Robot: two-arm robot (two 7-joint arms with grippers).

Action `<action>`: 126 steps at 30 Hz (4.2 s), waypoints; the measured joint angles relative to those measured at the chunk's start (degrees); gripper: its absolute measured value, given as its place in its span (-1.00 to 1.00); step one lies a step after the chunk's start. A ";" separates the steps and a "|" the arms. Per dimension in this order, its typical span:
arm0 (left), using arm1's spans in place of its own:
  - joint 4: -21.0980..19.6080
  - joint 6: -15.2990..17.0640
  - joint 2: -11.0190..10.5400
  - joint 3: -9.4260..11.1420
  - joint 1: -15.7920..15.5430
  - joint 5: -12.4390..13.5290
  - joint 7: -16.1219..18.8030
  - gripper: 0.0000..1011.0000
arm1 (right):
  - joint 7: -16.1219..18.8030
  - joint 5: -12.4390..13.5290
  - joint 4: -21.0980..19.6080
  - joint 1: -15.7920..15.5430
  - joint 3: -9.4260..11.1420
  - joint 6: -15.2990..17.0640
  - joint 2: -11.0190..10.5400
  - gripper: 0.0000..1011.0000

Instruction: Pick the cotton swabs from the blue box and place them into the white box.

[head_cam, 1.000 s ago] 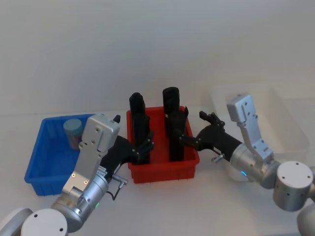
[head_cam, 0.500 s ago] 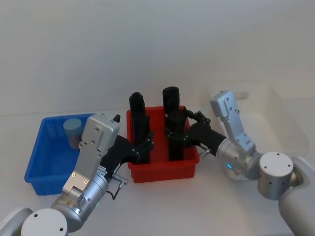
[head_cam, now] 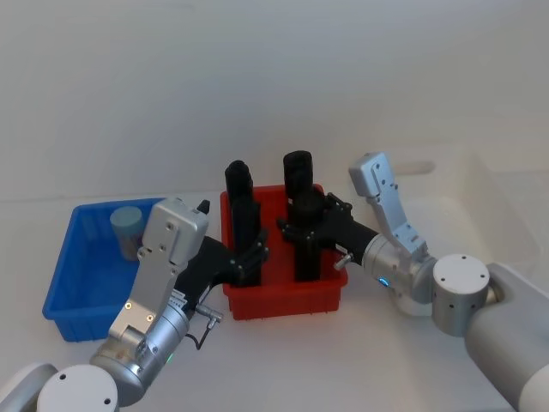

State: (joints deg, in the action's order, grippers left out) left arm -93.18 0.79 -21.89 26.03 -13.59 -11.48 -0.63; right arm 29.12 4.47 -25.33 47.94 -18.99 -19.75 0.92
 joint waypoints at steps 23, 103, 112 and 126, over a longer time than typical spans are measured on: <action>0.00 0.00 0.00 0.00 0.00 0.00 0.00 0.98 | -0.81 1.81 -5.66 -1.15 0.84 -0.07 -0.07 -0.05; 0.00 0.00 0.00 0.00 0.00 0.00 0.00 0.98 | -28.90 3.98 -63.20 -29.20 9.41 23.03 -14.74 0.98; 0.00 0.00 0.00 0.00 0.00 0.00 0.00 0.98 | -28.83 4.03 -63.33 -29.29 9.48 22.96 -14.78 0.98; 0.00 0.00 0.01 0.00 0.00 0.00 0.00 0.98 | -28.75 4.04 -63.43 -29.37 9.53 22.89 -14.84 0.98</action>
State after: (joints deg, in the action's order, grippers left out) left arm -93.18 0.79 -21.89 26.03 -13.59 -11.48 -0.62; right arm 0.36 8.51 -88.76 18.57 -9.45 3.15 -13.92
